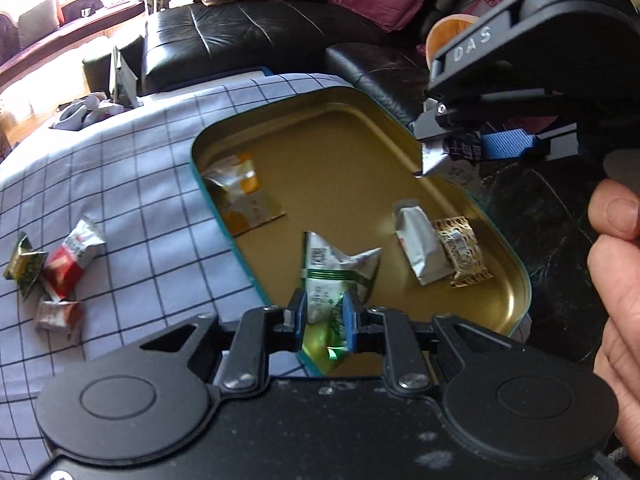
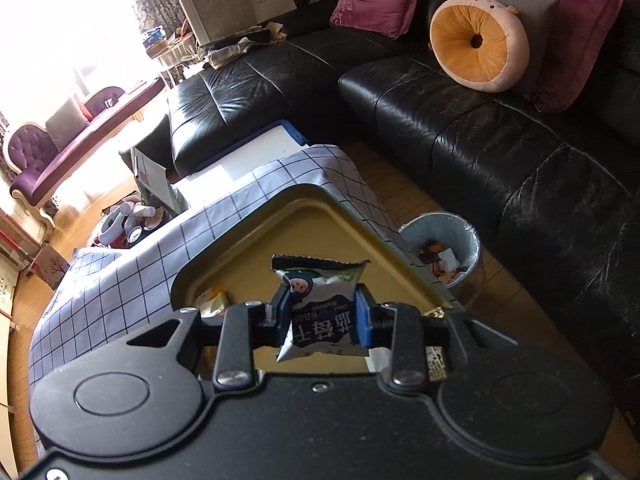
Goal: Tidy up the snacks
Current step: 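Carry the green candy and white-blue packet over the teal tin, then open both grippers to drop the green candy and white-blue packet into the tin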
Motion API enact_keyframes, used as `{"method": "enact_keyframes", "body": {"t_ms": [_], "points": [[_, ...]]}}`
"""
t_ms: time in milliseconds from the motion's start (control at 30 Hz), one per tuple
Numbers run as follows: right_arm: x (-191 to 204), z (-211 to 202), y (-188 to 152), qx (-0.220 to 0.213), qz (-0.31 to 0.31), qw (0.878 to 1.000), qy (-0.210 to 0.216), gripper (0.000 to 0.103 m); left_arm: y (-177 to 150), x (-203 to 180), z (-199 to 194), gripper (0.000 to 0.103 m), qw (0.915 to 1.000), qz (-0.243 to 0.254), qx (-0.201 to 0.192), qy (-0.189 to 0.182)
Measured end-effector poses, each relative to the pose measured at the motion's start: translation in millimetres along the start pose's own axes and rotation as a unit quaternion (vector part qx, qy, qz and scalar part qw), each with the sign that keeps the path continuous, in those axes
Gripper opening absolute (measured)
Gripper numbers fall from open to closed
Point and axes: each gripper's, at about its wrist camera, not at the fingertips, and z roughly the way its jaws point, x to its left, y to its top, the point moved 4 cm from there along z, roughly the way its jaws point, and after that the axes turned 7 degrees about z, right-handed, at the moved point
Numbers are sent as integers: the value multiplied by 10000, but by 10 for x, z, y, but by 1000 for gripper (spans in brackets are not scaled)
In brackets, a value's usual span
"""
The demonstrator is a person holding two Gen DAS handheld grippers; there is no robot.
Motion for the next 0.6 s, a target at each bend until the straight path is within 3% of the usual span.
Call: {"method": "enact_keyframes", "body": {"t_ms": [100, 300, 600], "points": [[-80, 18, 14, 9, 51, 10000, -50, 43, 9, -149, 67, 19, 9999, 89, 68, -96], [-144, 80, 10, 76, -21, 9999, -106, 43, 66, -206, 129, 19, 10000, 45, 49, 51], [-66, 265, -12, 157, -174, 9996, -136, 43, 75, 113, 92, 24, 9947, -230, 9, 997]]}}
